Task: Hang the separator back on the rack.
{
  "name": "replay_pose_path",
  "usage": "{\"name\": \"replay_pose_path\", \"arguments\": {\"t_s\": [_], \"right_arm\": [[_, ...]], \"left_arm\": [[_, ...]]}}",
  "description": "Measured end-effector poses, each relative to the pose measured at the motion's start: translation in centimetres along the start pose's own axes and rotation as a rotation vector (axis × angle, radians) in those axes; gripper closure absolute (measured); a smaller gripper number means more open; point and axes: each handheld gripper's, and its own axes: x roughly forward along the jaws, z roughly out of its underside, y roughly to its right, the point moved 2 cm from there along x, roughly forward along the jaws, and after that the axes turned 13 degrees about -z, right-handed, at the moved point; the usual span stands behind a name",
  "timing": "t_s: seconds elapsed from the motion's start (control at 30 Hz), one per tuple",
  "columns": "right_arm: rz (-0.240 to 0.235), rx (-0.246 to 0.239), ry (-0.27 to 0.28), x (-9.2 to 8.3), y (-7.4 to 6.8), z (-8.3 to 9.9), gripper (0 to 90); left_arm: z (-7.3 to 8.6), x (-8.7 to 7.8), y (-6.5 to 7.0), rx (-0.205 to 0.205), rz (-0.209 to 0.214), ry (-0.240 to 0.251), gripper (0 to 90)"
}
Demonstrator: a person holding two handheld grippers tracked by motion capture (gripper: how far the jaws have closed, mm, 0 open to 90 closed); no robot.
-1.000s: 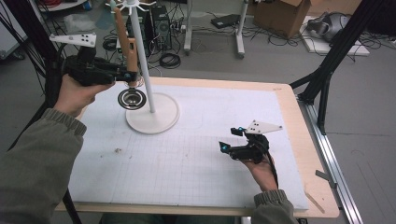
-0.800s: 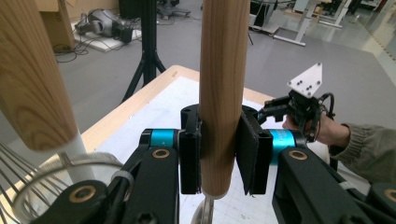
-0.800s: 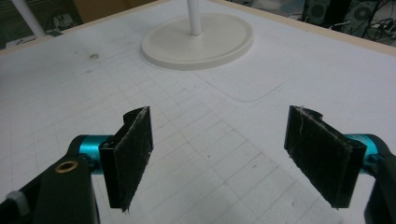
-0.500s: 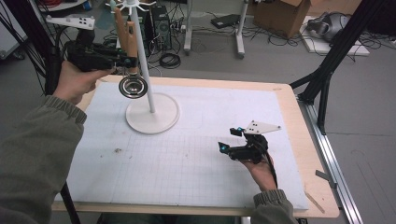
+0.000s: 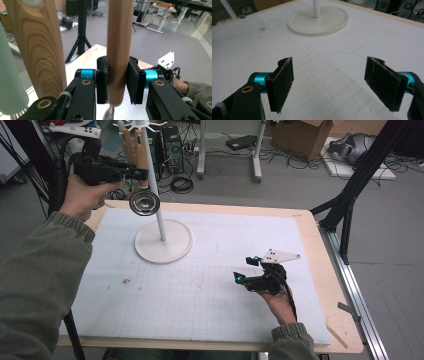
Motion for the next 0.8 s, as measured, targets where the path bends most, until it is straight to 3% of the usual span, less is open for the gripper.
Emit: {"name": "replay_pose_path", "arguments": {"t_s": [0.57,0.8], "right_arm": [[-0.013,-0.011,0.009,0.0,-0.1,-0.1,22.7],[-0.020,-0.010,0.007,0.1,-0.2,-0.1,22.7]], "left_arm": [[0.4,1.0,-1.4,-0.056,-0.018,-0.016,72.1],[0.7,1.0,-1.3,-0.059,-0.023,-0.009,72.0]]}}
